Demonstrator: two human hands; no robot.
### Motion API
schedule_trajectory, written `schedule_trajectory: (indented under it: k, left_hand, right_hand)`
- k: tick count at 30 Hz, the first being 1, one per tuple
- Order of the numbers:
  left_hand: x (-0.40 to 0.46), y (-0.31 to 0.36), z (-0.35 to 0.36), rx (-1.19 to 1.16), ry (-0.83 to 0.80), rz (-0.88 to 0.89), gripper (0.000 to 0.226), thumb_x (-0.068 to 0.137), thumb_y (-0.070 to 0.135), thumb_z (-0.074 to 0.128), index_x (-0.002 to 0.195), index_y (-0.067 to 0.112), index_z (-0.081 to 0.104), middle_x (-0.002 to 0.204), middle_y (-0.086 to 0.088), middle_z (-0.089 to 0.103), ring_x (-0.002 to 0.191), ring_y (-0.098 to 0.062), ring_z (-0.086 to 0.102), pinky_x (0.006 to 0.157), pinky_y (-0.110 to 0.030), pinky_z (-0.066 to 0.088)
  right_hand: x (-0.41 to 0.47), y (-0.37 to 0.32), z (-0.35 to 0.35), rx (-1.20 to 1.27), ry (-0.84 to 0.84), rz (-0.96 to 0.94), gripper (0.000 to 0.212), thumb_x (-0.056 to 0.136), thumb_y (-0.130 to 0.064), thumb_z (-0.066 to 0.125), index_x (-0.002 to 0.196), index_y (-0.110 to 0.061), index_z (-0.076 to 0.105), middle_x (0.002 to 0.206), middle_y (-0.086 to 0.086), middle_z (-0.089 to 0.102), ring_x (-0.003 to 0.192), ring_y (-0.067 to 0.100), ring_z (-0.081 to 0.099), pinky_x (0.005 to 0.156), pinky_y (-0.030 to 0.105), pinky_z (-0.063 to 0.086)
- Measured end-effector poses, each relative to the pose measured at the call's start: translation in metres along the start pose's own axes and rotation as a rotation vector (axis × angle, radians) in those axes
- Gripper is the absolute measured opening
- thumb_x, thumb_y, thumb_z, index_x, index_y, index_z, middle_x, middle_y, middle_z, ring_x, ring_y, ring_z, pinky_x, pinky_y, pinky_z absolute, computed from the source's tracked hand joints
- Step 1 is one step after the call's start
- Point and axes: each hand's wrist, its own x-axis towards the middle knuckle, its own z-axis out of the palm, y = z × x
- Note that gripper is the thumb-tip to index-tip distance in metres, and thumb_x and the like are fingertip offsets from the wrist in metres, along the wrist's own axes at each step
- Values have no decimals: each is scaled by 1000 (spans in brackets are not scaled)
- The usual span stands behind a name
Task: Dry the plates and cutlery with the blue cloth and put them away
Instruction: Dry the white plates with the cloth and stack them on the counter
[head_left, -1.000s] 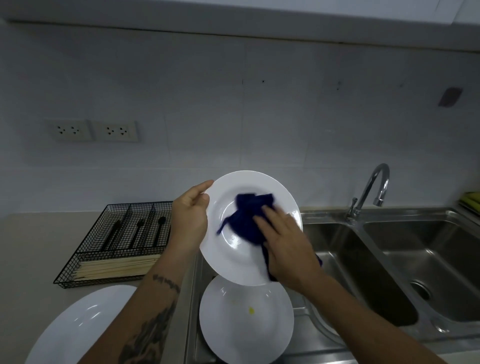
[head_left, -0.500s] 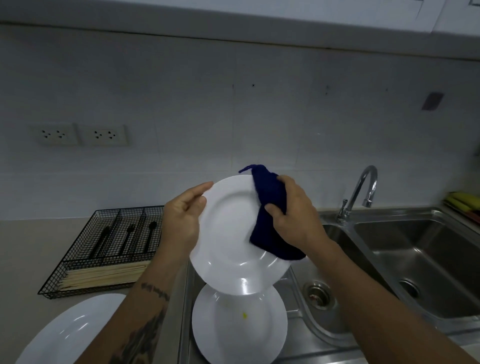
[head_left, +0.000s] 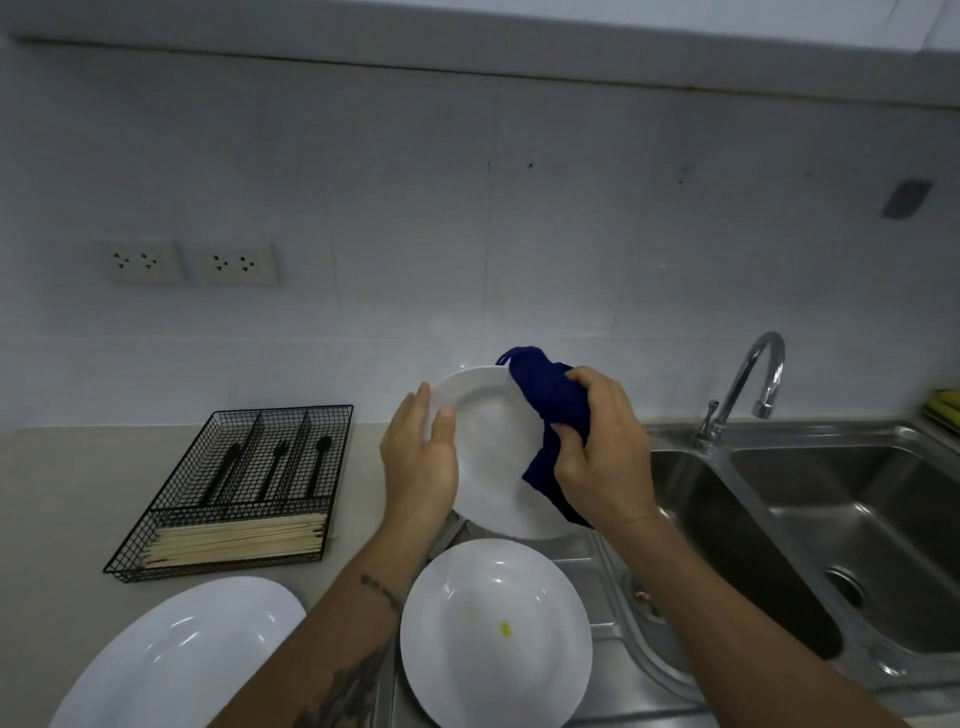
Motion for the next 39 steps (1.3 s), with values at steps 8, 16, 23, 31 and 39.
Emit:
schedule_trajectory:
  k: [8,16,23,31,39]
  left_hand:
    - [20,42,27,-389,111,-457,87,70,70,52,142,20,51,140,-7,57,124,-31,56,105,-50,46]
    - [25,59,20,-607,191,-517,12,81,-1,49,88,7,54,75,-6,47,59,-16,42,53,-29,37]
    - [29,43,6,-509,23,-213,46,78,-14,34,101,8,68,93,-12,63,85,-30,57,63,-34,49]
    - [6,34,5,-474,-194,-96,47,94,-8,41,119,18,71,107,-11,75,101,-32,71,88,-45,58]
    - [2,18,-15,-448,-152,-125,36,97,-2,50,109,22,74,114,-4,74,106,-28,69,94,-46,55]
  right_hand:
    - [-14,-5,16,-104,-3,-179,56,75,3,64,127,-14,52,106,5,60,87,22,57,70,38,55]
    - [-33,3,8,27,-166,-119,54,80,-1,62,129,-22,50,117,-8,56,99,10,54,82,22,50]
    - [-24,-3,-3,342,-115,161,56,86,2,66,124,-38,54,119,-25,60,107,0,59,89,24,52]
    - [17,-27,-2,60,-142,-70,44,90,-12,59,129,-29,47,125,-7,58,106,11,55,94,31,51]
    - [17,7,-1,87,-125,333,38,106,-20,41,142,-14,52,144,6,51,128,21,49,113,38,37]
